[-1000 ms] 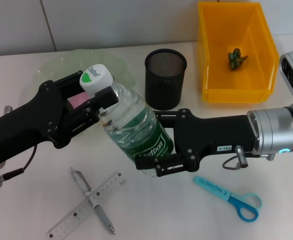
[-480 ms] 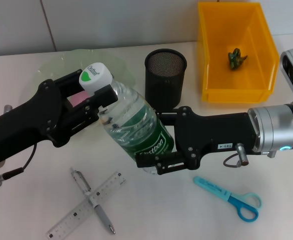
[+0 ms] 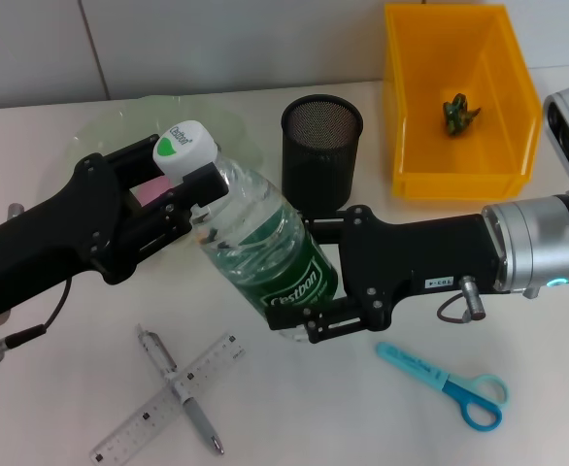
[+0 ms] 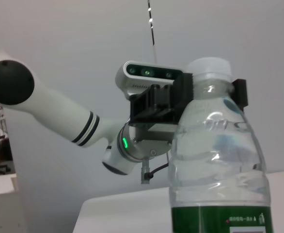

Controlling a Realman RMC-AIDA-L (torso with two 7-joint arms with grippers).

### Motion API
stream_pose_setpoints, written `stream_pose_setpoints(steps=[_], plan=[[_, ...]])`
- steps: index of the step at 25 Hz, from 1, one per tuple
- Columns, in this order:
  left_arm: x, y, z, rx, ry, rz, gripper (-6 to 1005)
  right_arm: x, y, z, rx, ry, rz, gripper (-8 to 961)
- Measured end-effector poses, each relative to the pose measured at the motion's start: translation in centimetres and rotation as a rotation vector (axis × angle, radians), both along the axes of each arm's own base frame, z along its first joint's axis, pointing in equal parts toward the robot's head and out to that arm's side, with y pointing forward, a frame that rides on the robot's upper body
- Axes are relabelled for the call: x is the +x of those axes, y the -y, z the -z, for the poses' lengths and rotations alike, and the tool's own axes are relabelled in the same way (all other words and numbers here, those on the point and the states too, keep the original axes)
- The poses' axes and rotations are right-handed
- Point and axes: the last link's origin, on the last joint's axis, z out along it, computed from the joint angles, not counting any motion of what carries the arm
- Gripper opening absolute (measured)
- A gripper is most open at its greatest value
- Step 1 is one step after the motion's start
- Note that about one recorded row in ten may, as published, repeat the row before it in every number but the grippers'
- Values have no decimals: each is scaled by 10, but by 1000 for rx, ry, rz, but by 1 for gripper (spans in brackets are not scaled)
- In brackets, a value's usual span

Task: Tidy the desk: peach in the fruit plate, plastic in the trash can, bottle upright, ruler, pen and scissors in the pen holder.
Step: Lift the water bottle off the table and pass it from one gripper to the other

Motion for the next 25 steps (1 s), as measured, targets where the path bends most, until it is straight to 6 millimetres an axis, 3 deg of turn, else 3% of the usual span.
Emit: stream_pose_setpoints(steps=[25], plan=[[3, -2, -2, -5, 18, -1, 442, -3, -1, 5, -26, 84, -28, 773]])
